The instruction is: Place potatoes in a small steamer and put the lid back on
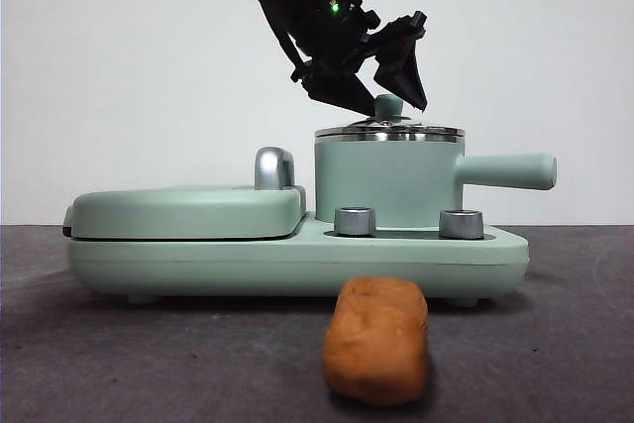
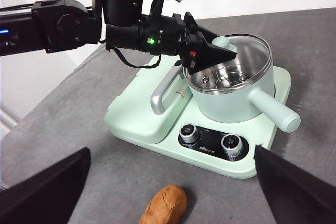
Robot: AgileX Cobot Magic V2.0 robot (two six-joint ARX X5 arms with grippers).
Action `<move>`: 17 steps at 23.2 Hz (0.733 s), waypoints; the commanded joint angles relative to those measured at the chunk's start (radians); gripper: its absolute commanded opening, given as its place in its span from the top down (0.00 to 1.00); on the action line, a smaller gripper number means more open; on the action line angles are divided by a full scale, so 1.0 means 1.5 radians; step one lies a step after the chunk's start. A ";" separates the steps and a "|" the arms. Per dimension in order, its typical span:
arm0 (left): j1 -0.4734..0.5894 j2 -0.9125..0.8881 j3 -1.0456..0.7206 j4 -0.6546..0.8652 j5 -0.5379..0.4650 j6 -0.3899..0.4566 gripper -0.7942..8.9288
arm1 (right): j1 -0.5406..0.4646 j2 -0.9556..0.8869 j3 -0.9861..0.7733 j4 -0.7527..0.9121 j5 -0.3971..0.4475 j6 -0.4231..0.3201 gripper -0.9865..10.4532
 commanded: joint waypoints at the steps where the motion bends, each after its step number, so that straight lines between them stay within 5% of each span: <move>1: -0.003 0.016 0.019 0.005 -0.002 -0.005 0.61 | 0.000 0.004 0.009 0.002 -0.001 -0.008 0.48; 7: -0.003 0.016 0.019 -0.001 -0.002 -0.004 0.80 | 0.000 0.004 0.009 0.002 -0.001 -0.008 0.48; 17: -0.003 -0.014 0.020 -0.010 -0.002 -0.005 0.84 | 0.000 0.004 0.009 0.002 -0.001 -0.008 0.48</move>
